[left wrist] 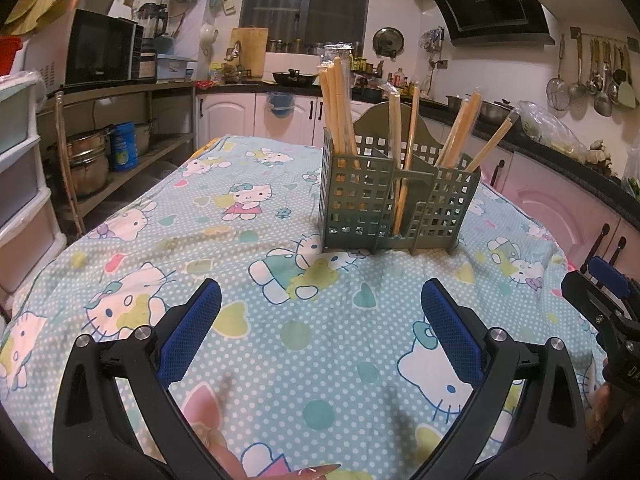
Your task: Organize utensils
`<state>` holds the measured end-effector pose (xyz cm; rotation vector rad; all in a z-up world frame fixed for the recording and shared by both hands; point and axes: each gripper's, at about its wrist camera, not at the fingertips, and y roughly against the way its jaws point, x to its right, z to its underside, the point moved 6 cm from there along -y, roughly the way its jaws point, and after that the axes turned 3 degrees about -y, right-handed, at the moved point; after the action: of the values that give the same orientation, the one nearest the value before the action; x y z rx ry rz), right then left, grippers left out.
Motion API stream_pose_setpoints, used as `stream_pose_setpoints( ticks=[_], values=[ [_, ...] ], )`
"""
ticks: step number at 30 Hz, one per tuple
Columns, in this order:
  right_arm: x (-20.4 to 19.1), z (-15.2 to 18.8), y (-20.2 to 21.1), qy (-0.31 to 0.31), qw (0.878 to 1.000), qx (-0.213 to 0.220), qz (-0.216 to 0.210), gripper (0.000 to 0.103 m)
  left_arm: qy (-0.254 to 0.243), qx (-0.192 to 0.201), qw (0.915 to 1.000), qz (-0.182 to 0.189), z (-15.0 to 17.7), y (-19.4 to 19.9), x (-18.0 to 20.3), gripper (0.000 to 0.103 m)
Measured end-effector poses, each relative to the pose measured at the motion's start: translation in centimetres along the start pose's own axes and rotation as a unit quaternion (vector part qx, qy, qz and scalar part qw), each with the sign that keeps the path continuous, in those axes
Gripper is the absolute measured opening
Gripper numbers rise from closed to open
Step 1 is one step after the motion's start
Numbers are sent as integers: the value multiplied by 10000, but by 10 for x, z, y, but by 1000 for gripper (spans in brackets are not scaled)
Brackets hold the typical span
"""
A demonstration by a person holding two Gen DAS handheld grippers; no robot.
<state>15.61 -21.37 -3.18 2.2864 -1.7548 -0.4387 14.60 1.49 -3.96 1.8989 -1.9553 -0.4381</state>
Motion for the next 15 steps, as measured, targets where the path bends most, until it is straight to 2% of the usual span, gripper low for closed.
stream_pose_setpoints(
  ticks=[15],
  values=[
    [0,1,0,-9,10000,-16,-4,97,-25,-28,10000,-88,1,-2,0,92]
  ],
)
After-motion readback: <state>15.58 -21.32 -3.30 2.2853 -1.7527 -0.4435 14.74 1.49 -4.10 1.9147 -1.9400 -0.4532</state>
